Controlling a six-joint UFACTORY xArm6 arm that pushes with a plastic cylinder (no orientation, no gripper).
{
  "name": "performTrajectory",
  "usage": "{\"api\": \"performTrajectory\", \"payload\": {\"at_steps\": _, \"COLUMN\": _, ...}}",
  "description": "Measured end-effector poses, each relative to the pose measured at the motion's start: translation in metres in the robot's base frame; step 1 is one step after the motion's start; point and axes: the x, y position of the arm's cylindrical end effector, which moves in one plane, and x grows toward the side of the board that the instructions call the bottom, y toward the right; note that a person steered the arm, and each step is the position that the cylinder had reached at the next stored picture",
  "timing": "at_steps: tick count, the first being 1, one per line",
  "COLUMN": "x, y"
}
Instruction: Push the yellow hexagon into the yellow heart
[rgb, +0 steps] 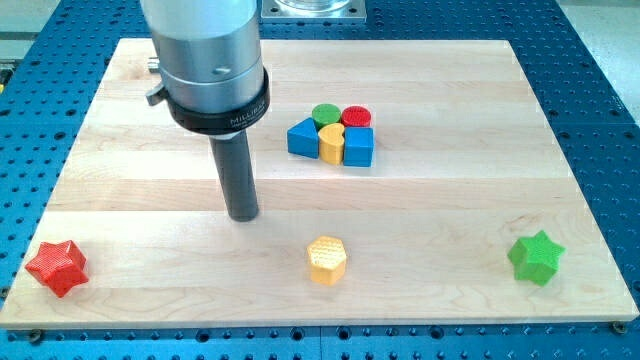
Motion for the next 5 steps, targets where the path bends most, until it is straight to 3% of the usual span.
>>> {"api": "performTrajectory", "payload": {"at_steps": 1, "x": 0.087, "y": 0.021}}
{"api": "performTrajectory", "payload": {"at_steps": 2, "x": 0.094, "y": 0.050}}
{"api": "performTrajectory", "payload": {"at_steps": 3, "x": 0.051, "y": 0.073}}
{"api": "performTrajectory", "payload": {"at_steps": 5, "x": 0.083, "y": 0.122}}
